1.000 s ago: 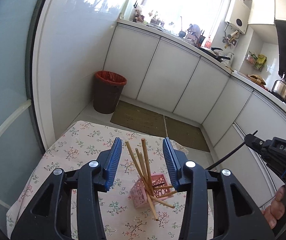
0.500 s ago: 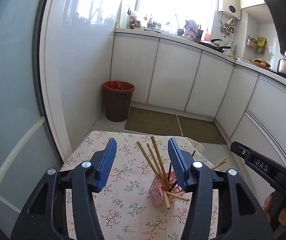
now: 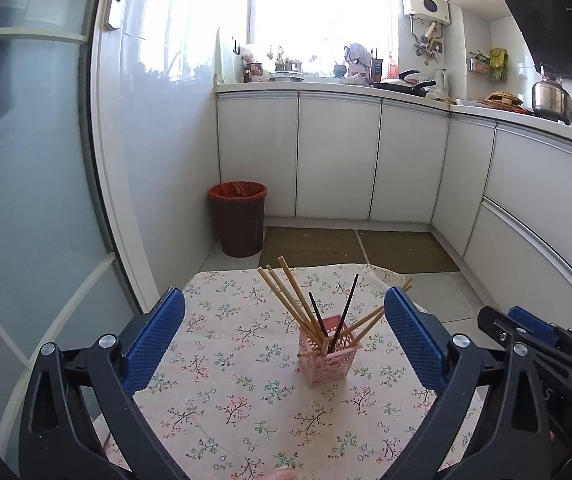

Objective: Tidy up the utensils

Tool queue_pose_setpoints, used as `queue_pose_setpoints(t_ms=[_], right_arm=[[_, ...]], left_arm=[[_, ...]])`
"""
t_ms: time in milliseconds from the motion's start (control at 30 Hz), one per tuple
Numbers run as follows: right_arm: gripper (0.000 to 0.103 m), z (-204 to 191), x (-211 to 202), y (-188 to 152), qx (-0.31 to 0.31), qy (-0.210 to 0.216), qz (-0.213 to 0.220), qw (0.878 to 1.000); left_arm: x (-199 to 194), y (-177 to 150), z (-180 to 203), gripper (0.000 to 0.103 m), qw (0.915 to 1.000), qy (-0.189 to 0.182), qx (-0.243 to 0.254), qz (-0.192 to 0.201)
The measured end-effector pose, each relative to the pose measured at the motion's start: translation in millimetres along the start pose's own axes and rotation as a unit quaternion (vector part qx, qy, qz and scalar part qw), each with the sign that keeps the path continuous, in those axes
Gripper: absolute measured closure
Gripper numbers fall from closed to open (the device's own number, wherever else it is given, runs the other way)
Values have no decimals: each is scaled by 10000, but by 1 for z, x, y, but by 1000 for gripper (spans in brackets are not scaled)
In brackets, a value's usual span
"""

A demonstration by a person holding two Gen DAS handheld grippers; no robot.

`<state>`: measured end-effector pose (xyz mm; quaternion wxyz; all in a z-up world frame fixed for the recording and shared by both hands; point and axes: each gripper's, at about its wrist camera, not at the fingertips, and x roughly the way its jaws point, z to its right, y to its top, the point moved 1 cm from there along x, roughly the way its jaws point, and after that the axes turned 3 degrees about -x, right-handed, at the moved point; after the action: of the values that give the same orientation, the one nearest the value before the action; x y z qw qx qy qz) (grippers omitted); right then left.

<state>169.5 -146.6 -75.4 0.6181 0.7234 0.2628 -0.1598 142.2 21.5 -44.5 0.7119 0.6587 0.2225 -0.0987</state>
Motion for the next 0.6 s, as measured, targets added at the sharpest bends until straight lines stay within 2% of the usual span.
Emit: queue_pose_setpoints(t_ms=[100, 167, 433, 500, 600], right_arm=[[53, 6, -19, -9, 65, -114, 68, 9999], [44, 9, -29, -15, 99, -192, 107, 9997], [11, 23, -67, -33, 327, -442, 282, 9981], [7, 22, -72, -36, 332, -454, 272, 9980], [7, 20, -78, -41, 332, -560, 191, 9977]], left_arm=[[-8, -9, 2, 7, 9999, -70, -7, -152], [-16, -13, 3, 7, 9997, -141, -22, -198], [-57, -19, 3, 7, 9998, -185, -5, 4], [-61, -21, 3, 7, 9996, -272, 60, -85], [-68, -26, 4, 7, 9995, -242, 125, -138]])
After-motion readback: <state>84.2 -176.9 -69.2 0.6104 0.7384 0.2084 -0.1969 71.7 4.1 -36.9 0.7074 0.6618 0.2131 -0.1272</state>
